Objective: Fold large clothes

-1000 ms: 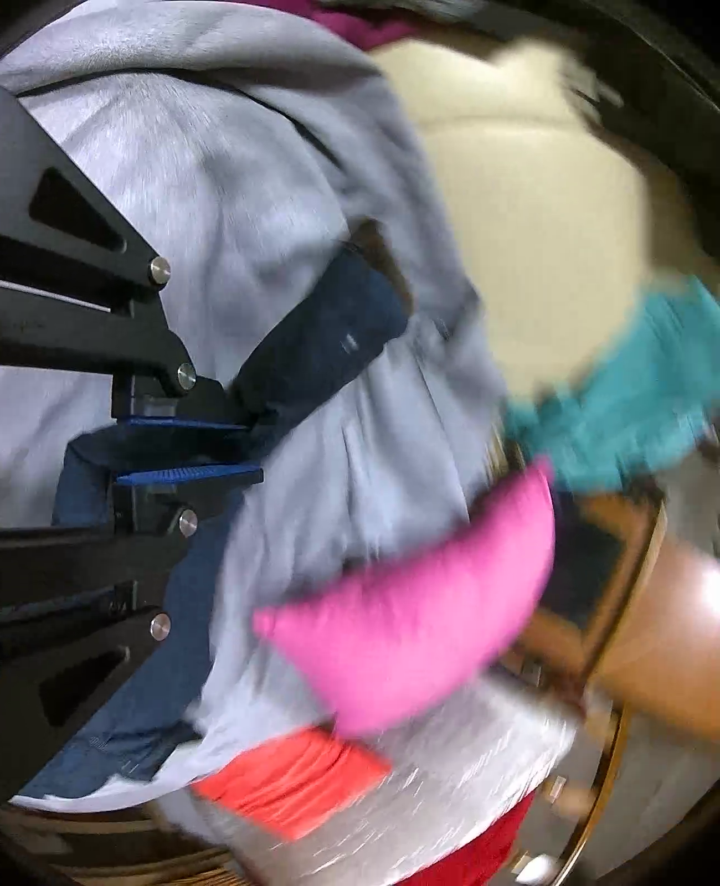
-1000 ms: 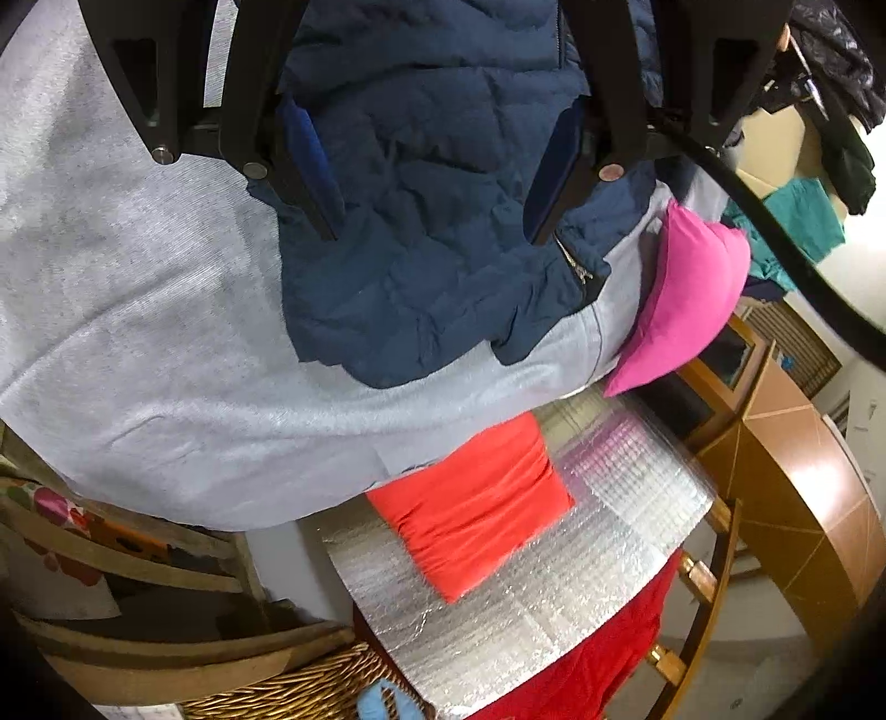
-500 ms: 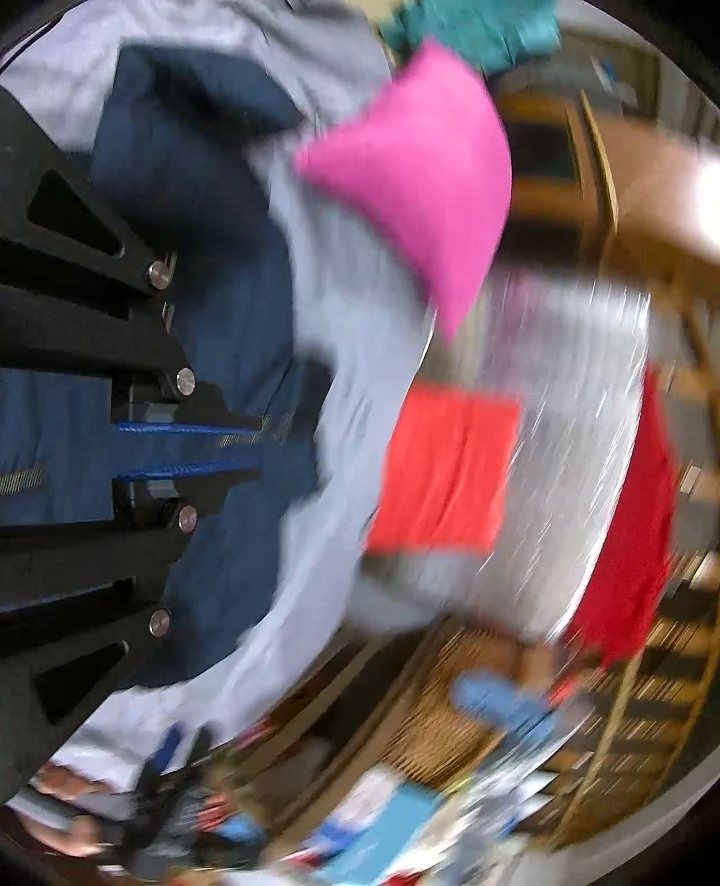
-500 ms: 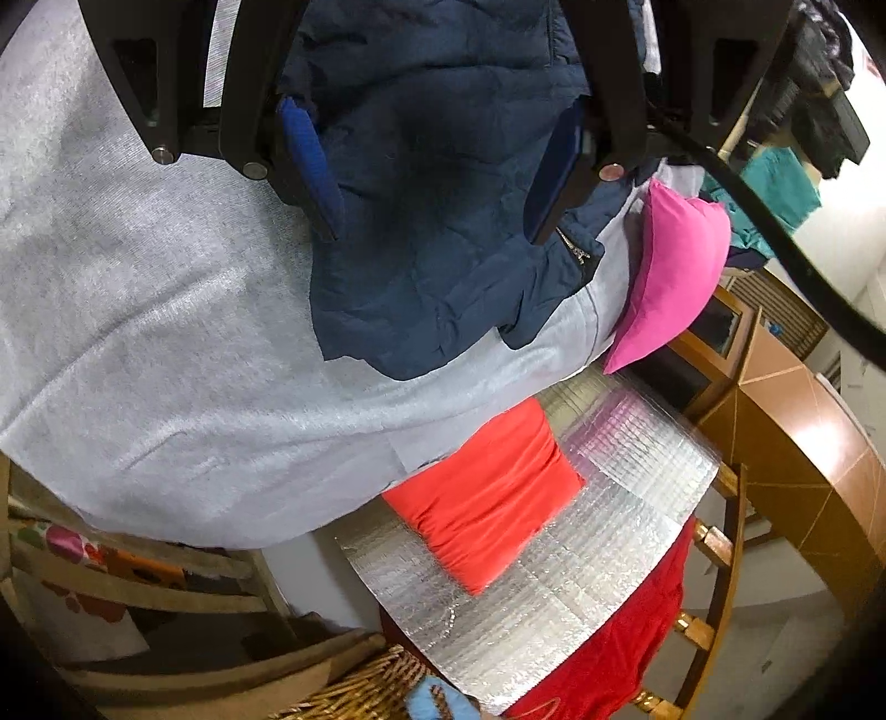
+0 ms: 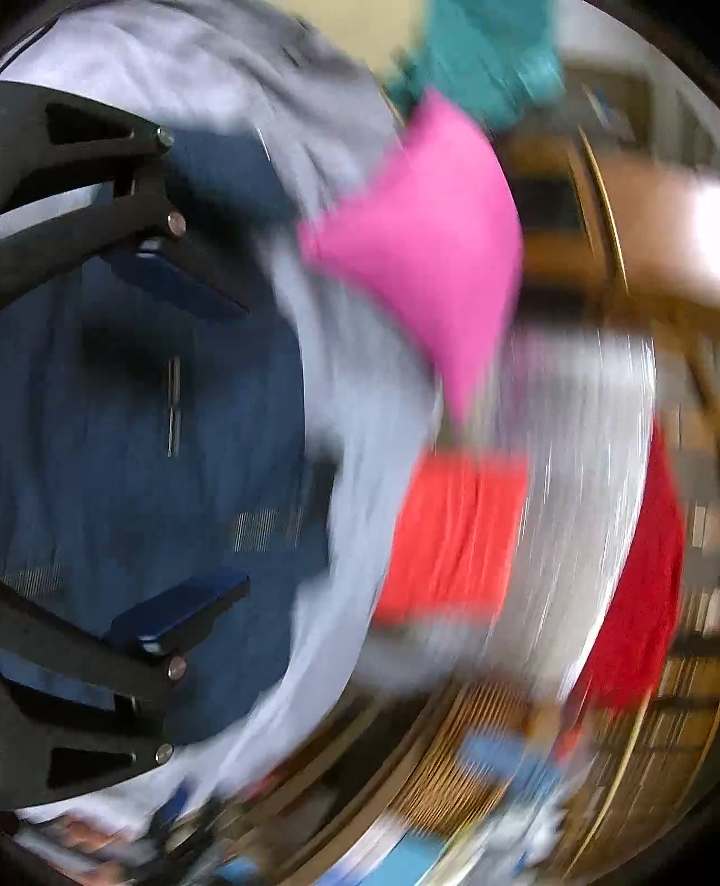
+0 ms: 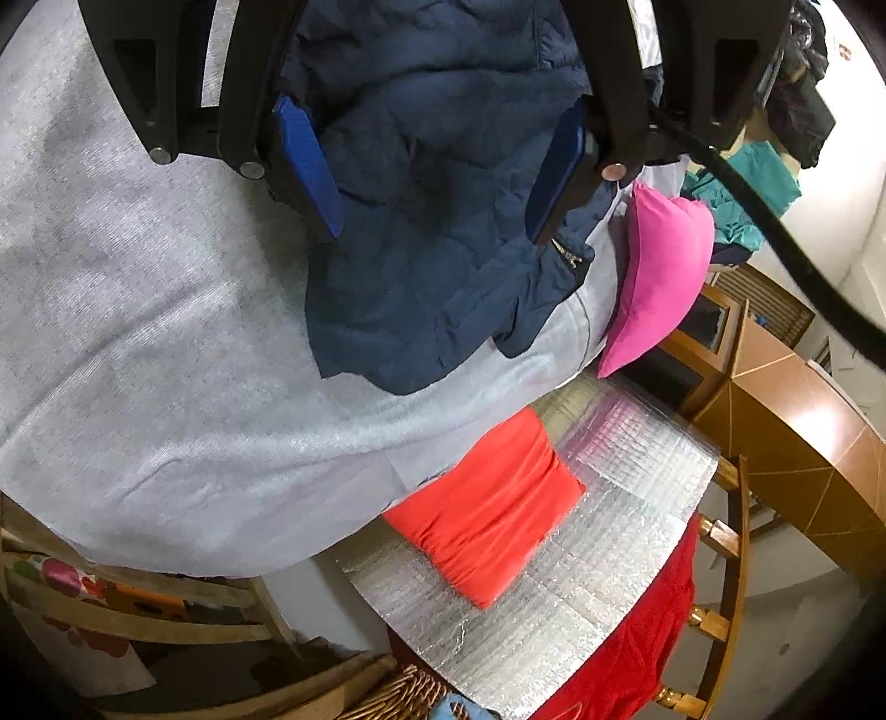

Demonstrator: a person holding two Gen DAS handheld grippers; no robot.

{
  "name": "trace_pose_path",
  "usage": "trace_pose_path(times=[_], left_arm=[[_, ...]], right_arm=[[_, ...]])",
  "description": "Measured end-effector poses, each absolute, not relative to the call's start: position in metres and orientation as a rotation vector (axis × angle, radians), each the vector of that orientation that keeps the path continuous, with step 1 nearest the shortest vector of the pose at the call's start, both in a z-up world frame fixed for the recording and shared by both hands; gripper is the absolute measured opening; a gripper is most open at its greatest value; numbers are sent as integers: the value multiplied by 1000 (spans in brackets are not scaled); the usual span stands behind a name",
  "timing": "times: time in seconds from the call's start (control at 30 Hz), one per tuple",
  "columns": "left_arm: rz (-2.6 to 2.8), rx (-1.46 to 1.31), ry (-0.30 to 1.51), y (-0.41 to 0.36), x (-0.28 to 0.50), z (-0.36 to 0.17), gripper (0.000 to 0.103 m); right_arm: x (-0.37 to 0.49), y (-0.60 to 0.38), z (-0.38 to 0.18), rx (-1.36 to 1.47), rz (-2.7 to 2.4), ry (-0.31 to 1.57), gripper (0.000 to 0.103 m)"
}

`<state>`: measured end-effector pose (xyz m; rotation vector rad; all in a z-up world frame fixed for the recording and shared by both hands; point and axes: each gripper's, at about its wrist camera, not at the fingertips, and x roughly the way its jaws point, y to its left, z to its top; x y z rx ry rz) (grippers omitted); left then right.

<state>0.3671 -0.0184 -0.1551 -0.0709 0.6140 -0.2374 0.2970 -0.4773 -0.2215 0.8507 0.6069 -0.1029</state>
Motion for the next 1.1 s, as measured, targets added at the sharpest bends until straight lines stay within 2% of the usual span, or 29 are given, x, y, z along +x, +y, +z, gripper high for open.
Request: trace_pose_path(times=[0.13,0.3,0.73,0.77,0.8,0.83,0.93,1.03,1.1], left_arm=[[86,-143,678,64,395,-179,91],[142,-249,777,107,411,-205,91],[131,-97,801,103,427,-229,89],[120,-106,797,105,427,-230,85],[109,-112,792,107,427,-230,67],[97,-116,795,108,428,-230,43],[102,-105,802,106,430,-231,24],[105,-101,787,103,429,-227,9],[107,-105,771,102,427,-222,7]], right_arm=[[302,-471,-227,839,-98,629,73],[312,-462,-234,820,-95,658,73],[329,-451,-245,802,-78,701,73],[329,-451,-245,804,-77,700,73],[329,-452,-245,805,-78,698,73],[328,-453,-245,807,-79,695,73],[328,-452,-245,807,-78,692,73],[328,-449,-244,799,-77,695,73],[328,-448,-243,793,-75,693,73]])
